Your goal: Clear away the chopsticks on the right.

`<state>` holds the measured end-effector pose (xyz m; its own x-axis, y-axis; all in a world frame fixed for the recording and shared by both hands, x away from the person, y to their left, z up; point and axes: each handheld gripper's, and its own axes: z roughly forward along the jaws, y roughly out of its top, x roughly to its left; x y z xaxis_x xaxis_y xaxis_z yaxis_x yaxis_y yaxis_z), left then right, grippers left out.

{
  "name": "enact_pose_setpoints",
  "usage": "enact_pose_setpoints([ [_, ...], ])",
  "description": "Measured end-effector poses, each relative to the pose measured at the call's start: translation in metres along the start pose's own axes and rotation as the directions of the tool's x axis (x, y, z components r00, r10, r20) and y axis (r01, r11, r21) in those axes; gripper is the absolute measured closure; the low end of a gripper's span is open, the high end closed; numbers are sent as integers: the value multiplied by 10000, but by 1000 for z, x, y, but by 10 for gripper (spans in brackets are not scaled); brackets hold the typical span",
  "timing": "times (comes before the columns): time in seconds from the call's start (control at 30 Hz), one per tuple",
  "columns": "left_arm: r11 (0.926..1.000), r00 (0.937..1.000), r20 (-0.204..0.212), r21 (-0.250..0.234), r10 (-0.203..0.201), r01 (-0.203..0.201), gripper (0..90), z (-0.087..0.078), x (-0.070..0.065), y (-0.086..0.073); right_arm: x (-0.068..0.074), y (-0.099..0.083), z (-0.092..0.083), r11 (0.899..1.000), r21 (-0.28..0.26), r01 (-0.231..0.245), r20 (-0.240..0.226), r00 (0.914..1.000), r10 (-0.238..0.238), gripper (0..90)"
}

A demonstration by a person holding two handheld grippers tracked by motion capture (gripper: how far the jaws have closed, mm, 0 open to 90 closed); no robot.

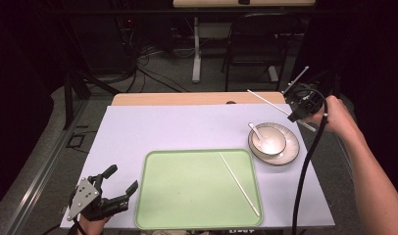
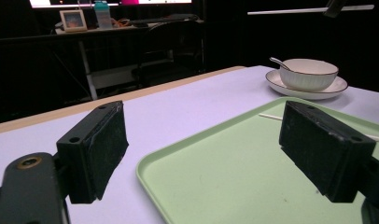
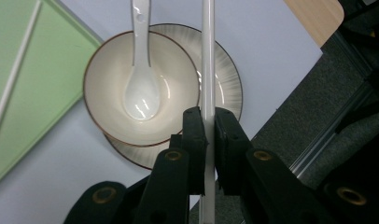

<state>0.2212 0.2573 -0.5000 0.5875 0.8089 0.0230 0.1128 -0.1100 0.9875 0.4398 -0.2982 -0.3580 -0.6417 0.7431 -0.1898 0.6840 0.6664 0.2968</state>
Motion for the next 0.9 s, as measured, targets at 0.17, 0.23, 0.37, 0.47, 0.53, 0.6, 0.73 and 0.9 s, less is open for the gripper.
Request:
enact_pose_setpoints([
  [0.17,10000,10000,-24,-30,7,-7,152,0,0,0,20,0,-11,9997,-199,148,-129,9998,-151,837],
  [0.23,10000,10000,-9,-3,10,-10,152,0,0,0,31,0,-15,9993,-332,168,-195,9997,-175,838],
  [0.37,10000,10000,-28,-27,12,-12,152,-1,0,0,50,-2,-16,9989,-332,345,-197,9992,-352,838],
  [0.47,10000,10000,-29,-39,-10,10,152,-1,0,0,65,-5,-12,9978,-333,568,-435,9974,-582,838],
  [0.53,10000,10000,-10,-29,21,-21,152,-1,0,0,74,-7,-10,9966,-317,764,-496,9957,-779,837],
  [0.6,10000,10000,-18,-30,22,-22,152,-1,0,0,81,-9,-7,9961,-333,815,-583,9948,-833,838],
  [0.73,10000,10000,-13,-16,17,-17,152,0,-1,0,96,-15,1,9957,-405,835,-818,9929,-866,837],
  [0.9,10000,10000,-21,-42,2,-2,152,-1,0,0,112,-24,13,9965,-449,706,-1072,9914,-751,838],
])
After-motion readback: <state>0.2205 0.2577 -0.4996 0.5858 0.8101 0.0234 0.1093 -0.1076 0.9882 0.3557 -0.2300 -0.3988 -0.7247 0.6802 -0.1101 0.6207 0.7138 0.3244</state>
